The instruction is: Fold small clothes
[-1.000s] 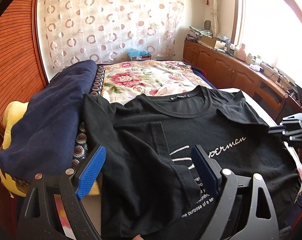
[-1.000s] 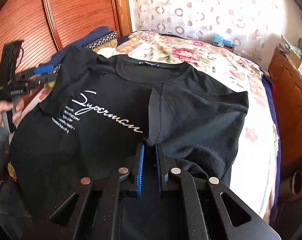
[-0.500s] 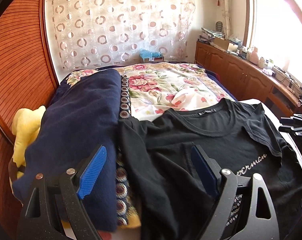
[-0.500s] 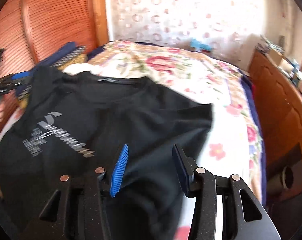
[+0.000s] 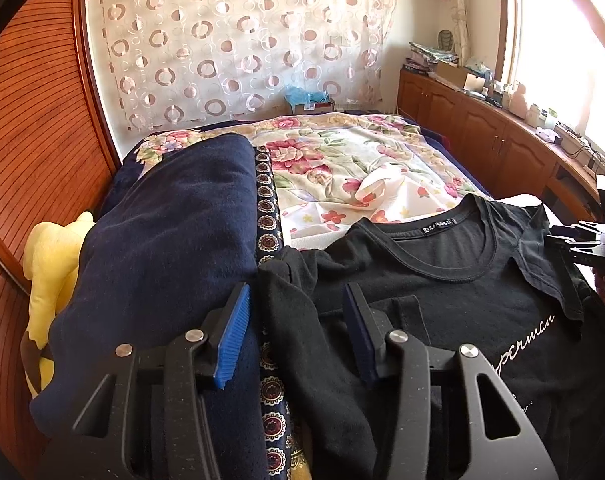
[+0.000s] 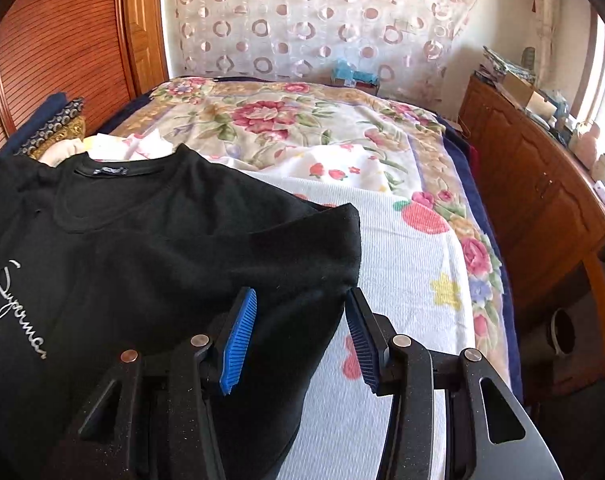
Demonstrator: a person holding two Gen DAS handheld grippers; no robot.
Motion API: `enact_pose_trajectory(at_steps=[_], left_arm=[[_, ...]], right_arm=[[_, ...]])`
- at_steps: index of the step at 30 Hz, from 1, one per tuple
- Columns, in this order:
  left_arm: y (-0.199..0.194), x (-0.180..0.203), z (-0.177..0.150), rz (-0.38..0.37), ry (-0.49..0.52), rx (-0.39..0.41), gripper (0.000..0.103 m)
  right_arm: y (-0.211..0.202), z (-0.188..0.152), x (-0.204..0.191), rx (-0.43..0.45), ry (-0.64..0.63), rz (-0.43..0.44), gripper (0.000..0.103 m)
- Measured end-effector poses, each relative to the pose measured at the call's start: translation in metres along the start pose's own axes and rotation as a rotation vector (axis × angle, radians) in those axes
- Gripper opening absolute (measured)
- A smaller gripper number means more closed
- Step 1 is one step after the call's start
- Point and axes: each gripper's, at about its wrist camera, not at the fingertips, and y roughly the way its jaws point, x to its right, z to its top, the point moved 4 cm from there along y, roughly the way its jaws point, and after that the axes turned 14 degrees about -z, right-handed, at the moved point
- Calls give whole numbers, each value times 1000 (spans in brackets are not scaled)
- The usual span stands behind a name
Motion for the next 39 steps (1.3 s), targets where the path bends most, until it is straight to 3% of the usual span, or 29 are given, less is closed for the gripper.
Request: enact_pose_trajectory(at_steps=[4,8,17,18,21,22,33,36,38,39], left_arm=[[3,-2,1,-22,-9,-4,49],[5,-4,1,-29,-9,-14,41],[13,-5,3,10,7,-34,39],[13,-5,4,9,10,-34,38],[14,-2,4,-10,14,-36,19],[14,-1,4,-17,17,-38,8],[-6,11,8,-36,23,25,3],[-10,15,7,-41,27,32,3],[-14,19,6,-52,27,39,3],[-17,22,5,-56,28,45,3]], right_arm=[[3,5,8,-4,29,22,51],[2,4,12,-16,54,37,55],[6,6,10,-19,52,31,60],[6,6,11,-18,49,31,60],[6,6,11,-19,49,34,61],[7,6,11,-19,47,33,62],[26,23,17,-36,70,51,63],[26,27,8,-32,42,62,46],[25,28,3,-31,16,83,22],[23,28,-2,-36,-1,102,16]])
